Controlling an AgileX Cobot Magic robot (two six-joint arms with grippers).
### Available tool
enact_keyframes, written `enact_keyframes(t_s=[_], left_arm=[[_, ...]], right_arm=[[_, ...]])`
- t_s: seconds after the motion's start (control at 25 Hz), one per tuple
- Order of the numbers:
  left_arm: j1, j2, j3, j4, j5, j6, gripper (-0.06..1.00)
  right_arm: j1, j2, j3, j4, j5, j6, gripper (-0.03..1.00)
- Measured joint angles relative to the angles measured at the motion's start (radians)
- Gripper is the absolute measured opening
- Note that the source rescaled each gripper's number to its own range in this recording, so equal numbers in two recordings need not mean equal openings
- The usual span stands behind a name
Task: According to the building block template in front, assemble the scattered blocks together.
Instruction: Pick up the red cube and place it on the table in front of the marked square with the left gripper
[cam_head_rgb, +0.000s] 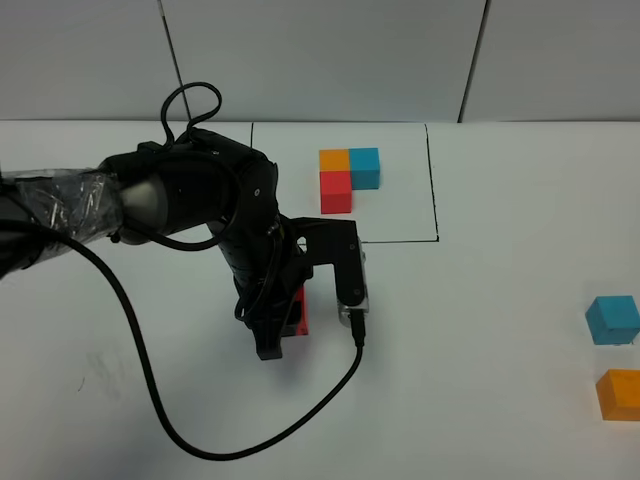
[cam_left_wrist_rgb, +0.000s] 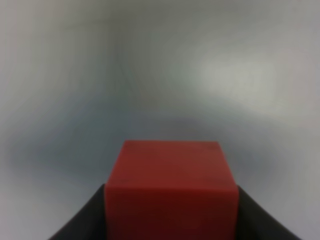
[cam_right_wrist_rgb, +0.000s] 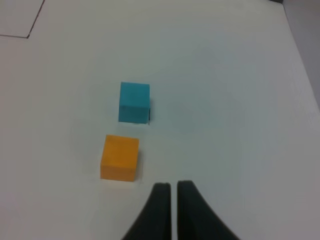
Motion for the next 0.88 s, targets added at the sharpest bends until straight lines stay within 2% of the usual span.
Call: enact_keyframes(t_s=[0.4, 0.88], left_arm=[[-0.01, 0.029, -0.002, -0.003, 0.051, 0.0, 0.47], [-0.01, 0.033, -0.004, 0.003, 0.054, 0.001, 0.47]], right_arm=[[0.0, 0.0, 0.0, 0.0, 0.0, 0.0, 0.0], [0.0, 0.0, 0.0, 0.0, 0.0, 0.0, 0.0]])
